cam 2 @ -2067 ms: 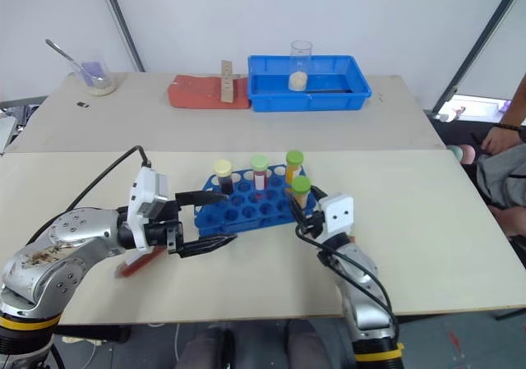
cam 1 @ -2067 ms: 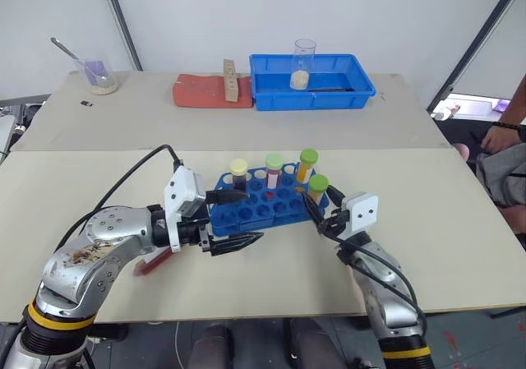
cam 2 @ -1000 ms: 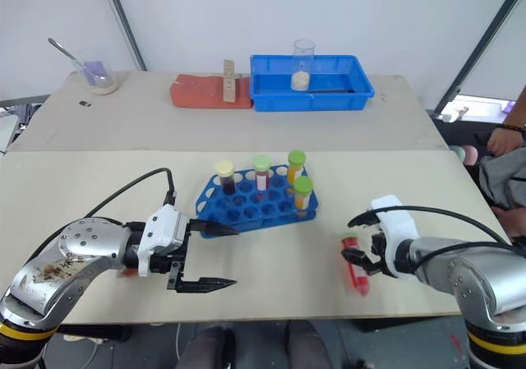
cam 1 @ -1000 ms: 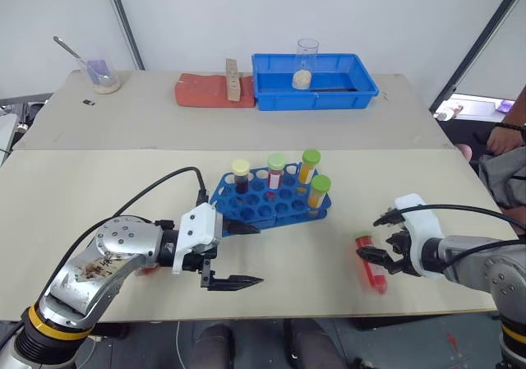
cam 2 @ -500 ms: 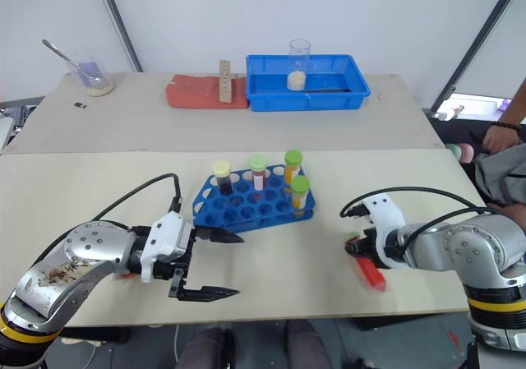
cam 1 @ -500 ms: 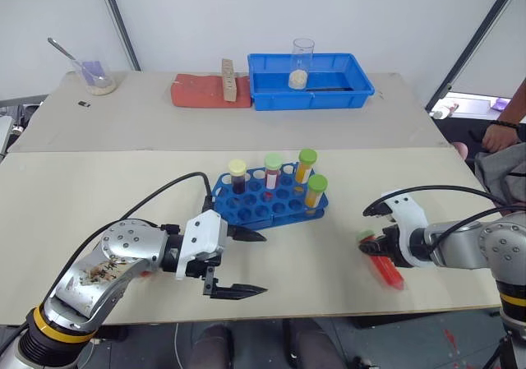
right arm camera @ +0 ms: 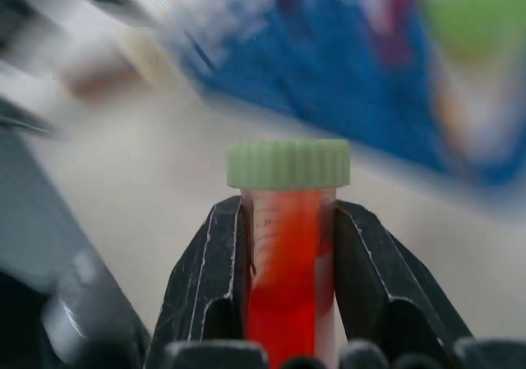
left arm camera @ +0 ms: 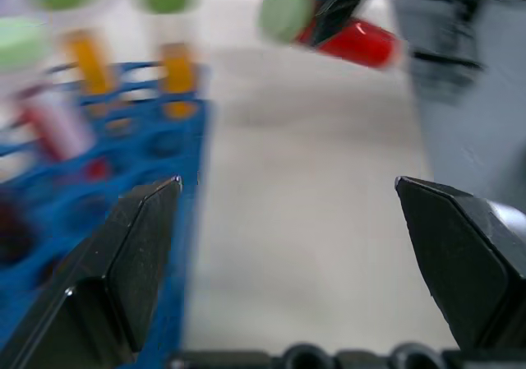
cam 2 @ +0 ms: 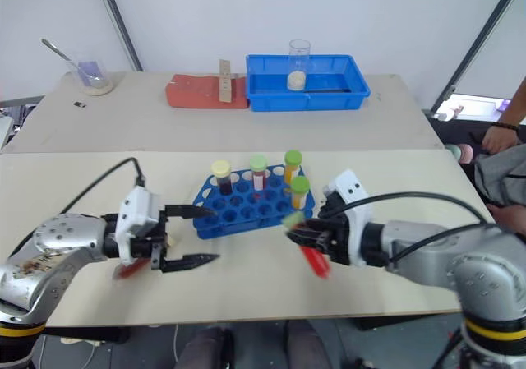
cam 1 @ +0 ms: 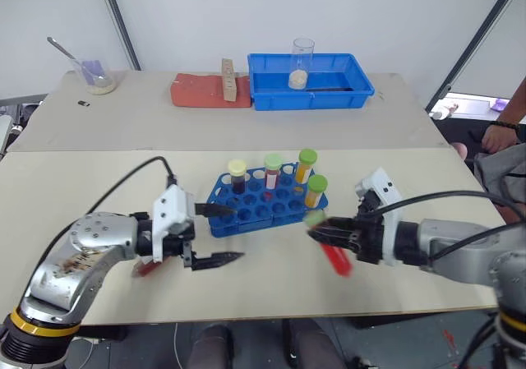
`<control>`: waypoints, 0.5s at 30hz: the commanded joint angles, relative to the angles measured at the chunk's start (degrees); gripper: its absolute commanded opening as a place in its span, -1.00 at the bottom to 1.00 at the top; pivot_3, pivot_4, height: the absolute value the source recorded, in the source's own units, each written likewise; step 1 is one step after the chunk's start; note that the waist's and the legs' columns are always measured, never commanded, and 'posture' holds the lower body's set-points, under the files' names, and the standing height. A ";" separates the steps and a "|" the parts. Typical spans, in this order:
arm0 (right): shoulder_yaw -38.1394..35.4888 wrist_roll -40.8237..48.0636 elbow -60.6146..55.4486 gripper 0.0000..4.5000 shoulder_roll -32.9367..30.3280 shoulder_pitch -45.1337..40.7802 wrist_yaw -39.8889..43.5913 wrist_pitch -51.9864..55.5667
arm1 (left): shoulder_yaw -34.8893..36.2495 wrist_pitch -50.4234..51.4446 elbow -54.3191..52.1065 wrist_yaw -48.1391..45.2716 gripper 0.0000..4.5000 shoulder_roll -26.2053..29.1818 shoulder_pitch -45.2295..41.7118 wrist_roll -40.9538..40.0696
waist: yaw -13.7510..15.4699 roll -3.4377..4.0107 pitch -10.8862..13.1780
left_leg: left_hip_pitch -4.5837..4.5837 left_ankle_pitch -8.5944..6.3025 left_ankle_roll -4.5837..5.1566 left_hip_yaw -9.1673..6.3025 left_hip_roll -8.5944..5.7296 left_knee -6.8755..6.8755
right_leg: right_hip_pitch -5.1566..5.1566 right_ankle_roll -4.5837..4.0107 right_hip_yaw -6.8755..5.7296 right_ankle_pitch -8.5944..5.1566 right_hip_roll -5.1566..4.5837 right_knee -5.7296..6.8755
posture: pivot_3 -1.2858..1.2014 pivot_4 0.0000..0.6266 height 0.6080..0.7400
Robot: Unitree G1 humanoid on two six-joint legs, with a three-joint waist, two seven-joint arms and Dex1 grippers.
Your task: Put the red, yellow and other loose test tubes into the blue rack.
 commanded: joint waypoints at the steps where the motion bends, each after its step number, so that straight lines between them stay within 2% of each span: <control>1: 2.93 -13.21 -3.32 -0.54 3.68 0.56 5.22 -14.49 | 4.86 -0.37 1.12 -1.25 1.00 1.72 0.02 -1.92 | 0.00 0.01 0.01 | 0.00 0.00 0.00 0.01 0.01 0.01 | 0.01 0.00 0.00 0.00 0.00 0.00 | 0.03 -0.52 1.00; 4: 7.70 -22.58 -1.56 -0.54 9.11 1.30 8.53 -24.44 | 6.03 -1.68 3.15 -3.20 1.00 2.51 0.13 -1.53 | 0.01 0.01 0.00 | 0.00 0.00 -0.01 0.08 -0.02 0.01 | -0.01 0.00 0.00 0.00 -0.08 -0.02 | 0.03 -0.52 1.00; 10: 16.87 -39.78 7.06 -0.54 20.38 0.91 9.58 -40.42 | 4.49 -4.03 4.87 -4.83 1.00 1.65 -1.01 -0.20 | 0.01 0.01 0.00 | 0.01 0.00 -0.01 0.10 -0.02 -0.03 | -0.04 -0.08 -0.02 -0.01 -0.08 0.02 | 0.03 -0.52 1.00; 15: 21.98 -50.54 14.21 -0.54 26.33 2.77 10.51 -51.54 | 3.65 -3.95 3.58 -4.56 1.00 0.80 -1.36 -0.63 | 0.03 0.01 0.00 | 0.02 0.00 -0.01 0.11 -0.02 -0.04 | -0.04 -0.12 -0.03 -0.02 -0.08 0.07 | 0.03 -0.52 1.00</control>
